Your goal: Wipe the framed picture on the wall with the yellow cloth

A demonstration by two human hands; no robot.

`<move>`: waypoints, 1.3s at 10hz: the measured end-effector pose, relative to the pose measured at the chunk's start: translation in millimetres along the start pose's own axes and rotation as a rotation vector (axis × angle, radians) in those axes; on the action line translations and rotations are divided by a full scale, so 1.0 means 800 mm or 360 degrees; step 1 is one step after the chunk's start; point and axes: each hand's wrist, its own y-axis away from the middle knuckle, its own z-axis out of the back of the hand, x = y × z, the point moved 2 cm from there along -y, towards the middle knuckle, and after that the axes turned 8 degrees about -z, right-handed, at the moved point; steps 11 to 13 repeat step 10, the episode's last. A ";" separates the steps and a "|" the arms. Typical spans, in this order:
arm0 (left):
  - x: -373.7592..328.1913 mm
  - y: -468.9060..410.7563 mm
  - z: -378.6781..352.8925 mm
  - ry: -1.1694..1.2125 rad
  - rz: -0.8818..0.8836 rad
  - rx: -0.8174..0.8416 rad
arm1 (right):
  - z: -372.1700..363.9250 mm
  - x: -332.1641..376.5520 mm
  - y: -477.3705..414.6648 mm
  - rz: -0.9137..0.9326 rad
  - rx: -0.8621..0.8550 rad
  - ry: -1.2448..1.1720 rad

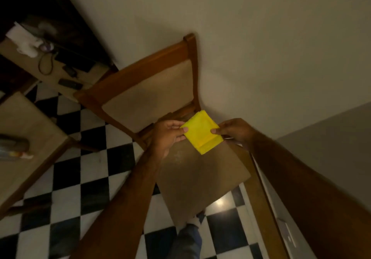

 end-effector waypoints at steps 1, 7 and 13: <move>0.052 -0.022 0.008 -0.0098 0.0103 -0.0009 | -0.023 -0.032 -0.043 -0.0082 0.0014 -0.0010; 0.324 -0.122 0.031 -0.1296 0.0123 -0.0064 | -0.149 -0.222 -0.257 -0.0163 -0.0186 0.0610; 0.287 -0.106 0.020 -0.2222 -0.0539 0.0253 | -0.134 -0.202 -0.221 0.0363 -0.0783 0.1529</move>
